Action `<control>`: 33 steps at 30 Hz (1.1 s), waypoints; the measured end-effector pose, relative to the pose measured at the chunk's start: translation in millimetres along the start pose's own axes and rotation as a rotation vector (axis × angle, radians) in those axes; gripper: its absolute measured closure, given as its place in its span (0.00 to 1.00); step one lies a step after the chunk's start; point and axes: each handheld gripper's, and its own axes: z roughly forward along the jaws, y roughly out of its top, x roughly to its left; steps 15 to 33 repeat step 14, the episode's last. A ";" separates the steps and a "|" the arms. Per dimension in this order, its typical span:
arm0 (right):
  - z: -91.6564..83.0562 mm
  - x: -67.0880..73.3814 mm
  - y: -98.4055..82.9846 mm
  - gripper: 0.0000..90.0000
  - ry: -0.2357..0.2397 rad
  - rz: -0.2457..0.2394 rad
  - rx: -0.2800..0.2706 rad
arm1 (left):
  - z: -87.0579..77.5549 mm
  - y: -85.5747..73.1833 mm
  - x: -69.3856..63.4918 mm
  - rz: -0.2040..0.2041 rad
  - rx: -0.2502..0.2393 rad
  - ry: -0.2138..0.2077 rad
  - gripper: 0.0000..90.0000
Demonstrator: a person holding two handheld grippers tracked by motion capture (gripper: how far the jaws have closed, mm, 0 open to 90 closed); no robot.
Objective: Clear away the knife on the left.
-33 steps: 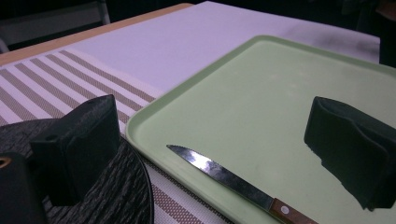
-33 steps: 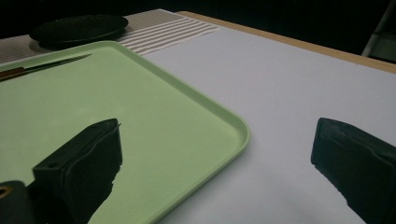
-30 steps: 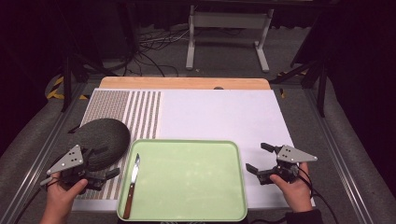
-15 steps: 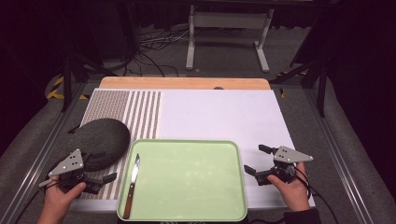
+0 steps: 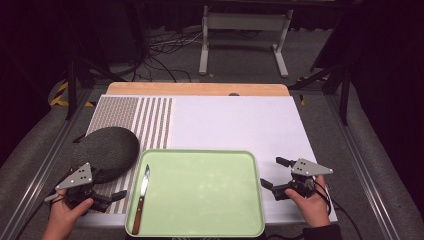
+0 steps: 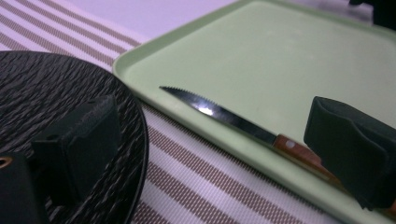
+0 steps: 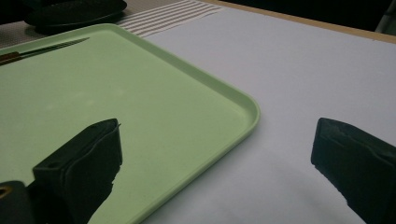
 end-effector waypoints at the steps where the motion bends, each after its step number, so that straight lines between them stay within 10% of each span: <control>1: 0.0 0.1 0.4 0.03 -0.003 -0.001 -0.001 | 0.3 0.2 0.0 0.000 0.003 0.008 0.06; 33: -1.2 -2.2 0.8 0.03 -0.018 0.004 -0.003 | -6.2 3.7 -3.0 0.012 -0.006 0.062 0.05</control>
